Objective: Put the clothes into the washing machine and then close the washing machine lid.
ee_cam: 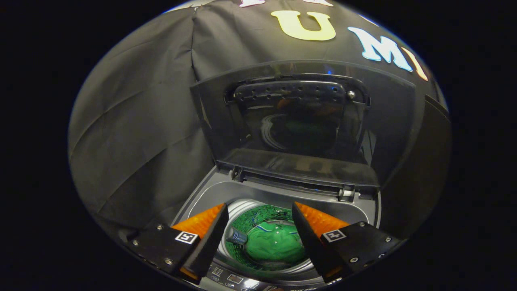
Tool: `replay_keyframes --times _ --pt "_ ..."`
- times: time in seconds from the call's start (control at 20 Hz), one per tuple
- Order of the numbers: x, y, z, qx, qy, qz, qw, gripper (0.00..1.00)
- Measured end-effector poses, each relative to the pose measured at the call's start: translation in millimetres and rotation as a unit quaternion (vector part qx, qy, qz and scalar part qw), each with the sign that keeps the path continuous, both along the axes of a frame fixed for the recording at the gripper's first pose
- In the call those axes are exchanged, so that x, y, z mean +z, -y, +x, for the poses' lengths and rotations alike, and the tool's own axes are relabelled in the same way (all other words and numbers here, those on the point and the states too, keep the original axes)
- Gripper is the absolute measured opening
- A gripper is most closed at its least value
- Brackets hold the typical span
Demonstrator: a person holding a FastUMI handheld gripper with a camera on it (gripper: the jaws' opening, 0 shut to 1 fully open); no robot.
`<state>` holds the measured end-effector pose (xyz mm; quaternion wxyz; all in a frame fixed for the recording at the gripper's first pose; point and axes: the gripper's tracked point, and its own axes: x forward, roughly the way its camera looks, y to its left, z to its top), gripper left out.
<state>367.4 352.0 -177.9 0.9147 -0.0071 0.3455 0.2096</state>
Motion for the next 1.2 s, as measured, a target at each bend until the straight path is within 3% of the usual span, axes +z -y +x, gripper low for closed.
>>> replay_keyframes --times 0.35,0.8,1.2 --pt "72 -8 21 0.004 0.106 0.019 0.994 0.96" --pt "176 -20 66 0.007 0.242 0.041 0.969 0.95" --pt "209 -16 140 -0.05 0.252 0.06 0.964 0.95"
